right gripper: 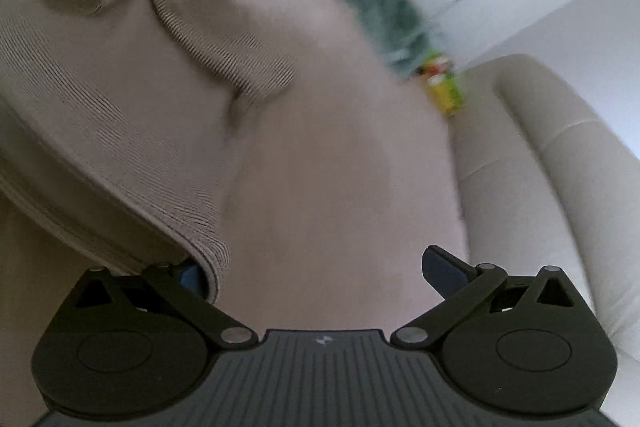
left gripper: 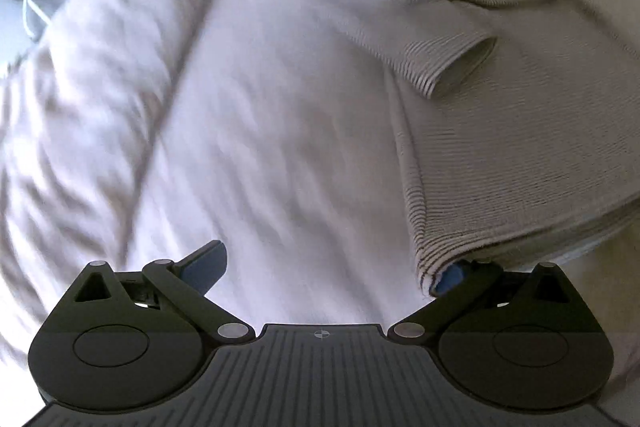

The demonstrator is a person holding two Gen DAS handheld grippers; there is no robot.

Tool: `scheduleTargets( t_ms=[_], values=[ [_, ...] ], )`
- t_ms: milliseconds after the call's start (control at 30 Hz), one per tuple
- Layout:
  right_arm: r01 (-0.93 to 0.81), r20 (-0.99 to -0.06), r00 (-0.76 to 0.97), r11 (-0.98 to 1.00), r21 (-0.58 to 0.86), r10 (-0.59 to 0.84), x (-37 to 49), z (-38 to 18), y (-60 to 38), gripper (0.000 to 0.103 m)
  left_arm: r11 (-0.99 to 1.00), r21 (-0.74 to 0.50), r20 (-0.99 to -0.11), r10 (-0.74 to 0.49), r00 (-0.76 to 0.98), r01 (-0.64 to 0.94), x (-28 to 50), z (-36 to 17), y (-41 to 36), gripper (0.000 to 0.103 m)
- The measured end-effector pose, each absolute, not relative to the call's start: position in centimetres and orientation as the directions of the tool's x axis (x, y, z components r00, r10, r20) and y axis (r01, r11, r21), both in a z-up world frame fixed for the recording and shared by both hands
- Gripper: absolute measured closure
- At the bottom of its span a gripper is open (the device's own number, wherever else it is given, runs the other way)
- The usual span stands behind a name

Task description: Fold clothes

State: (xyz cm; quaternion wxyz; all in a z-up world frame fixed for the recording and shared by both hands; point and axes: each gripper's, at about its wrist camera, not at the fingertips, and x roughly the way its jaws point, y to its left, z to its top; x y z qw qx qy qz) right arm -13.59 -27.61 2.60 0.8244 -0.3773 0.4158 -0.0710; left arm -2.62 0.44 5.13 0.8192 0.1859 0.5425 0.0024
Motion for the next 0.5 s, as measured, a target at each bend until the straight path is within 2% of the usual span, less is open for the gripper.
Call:
scheduleTargets(
  t_ms=[100, 167, 233, 267, 367, 500],
  values=[
    [-0.276, -0.713, 0.611, 0.751, -0.600, -0.345, -15.4, 2.1, -26.8, 0.000, 0.926, 0.307, -0.891, 0.199, 0.408, 0.219, -4.4, 4.9, 0.2, 0.000],
    [-0.337, -0.784, 0.581, 0.812, -0.476, -0.219, -16.6, 3.7, -27.0, 0.000, 0.927, 0.227, -0.920, 0.103, 0.379, 0.300, -4.9, 6.1, 0.1, 0.000],
    [-0.346, -0.812, 0.575, 0.868, -0.355, -0.103, -16.9, 6.0, -27.8, 0.000, 0.922, 0.147, -0.924, -0.001, 0.382, 0.357, -5.2, 7.9, 0.5, 0.000],
    [-0.329, -0.809, 0.585, 0.894, -0.304, -0.059, -16.7, 7.4, -28.2, 0.000, 0.920, 0.136, -0.916, -0.025, 0.401, 0.367, -4.8, 8.7, 0.5, 0.000],
    [-0.229, -0.762, 0.645, 0.940, -0.253, -0.048, -14.4, 10.2, -28.2, 0.000, 0.924, 0.140, -0.880, -0.049, 0.473, 0.356, -3.6, 10.2, -0.1, 0.000],
    [-0.191, -0.701, 0.706, 0.925, -0.330, -0.104, -7.6, 9.9, -24.4, 0.000, 0.940, 0.138, -0.846, -0.052, 0.530, 0.313, 0.6, 10.4, -0.7, 0.000]
  ],
)
